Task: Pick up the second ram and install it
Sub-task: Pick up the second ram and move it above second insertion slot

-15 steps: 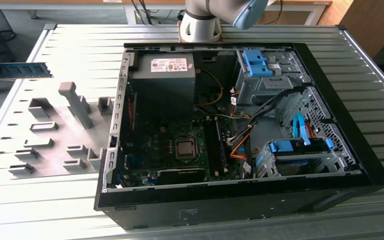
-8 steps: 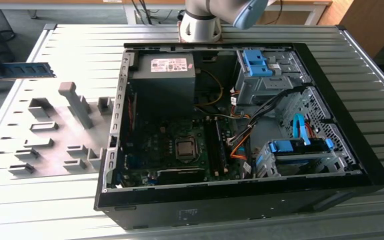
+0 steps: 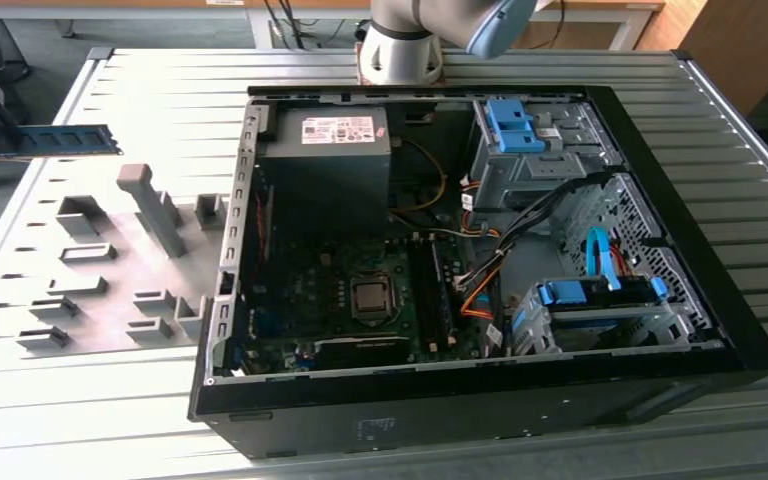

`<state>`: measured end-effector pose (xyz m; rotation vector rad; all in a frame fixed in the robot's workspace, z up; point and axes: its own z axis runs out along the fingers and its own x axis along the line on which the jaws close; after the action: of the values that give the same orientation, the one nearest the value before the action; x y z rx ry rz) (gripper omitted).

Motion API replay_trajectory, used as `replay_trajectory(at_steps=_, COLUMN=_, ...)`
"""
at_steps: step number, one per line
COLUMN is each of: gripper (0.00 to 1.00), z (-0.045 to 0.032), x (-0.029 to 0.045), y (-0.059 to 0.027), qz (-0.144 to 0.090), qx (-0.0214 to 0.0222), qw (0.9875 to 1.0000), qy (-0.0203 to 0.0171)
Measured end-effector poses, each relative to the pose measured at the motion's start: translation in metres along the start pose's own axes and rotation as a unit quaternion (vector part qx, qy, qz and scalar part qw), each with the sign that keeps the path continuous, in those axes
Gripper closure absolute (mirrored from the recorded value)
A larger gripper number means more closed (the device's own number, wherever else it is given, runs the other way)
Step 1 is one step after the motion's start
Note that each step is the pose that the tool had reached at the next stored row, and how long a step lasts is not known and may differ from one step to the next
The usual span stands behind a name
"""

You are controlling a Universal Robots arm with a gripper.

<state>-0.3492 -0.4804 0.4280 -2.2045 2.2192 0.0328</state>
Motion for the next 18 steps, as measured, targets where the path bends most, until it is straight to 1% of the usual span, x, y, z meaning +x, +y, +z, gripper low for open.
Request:
replay_trajectory(at_steps=9, gripper=0.86, z=0.0, x=0.0, y=-0.0087, qz=0.0, qx=0.0001, qw=1.0, qy=0.0)
replay_trajectory(at_steps=18, gripper=0.86, z=0.0, x=-0.0001, y=-0.0108, qz=0.0, qx=0.0, qw=1.0, qy=0.0)
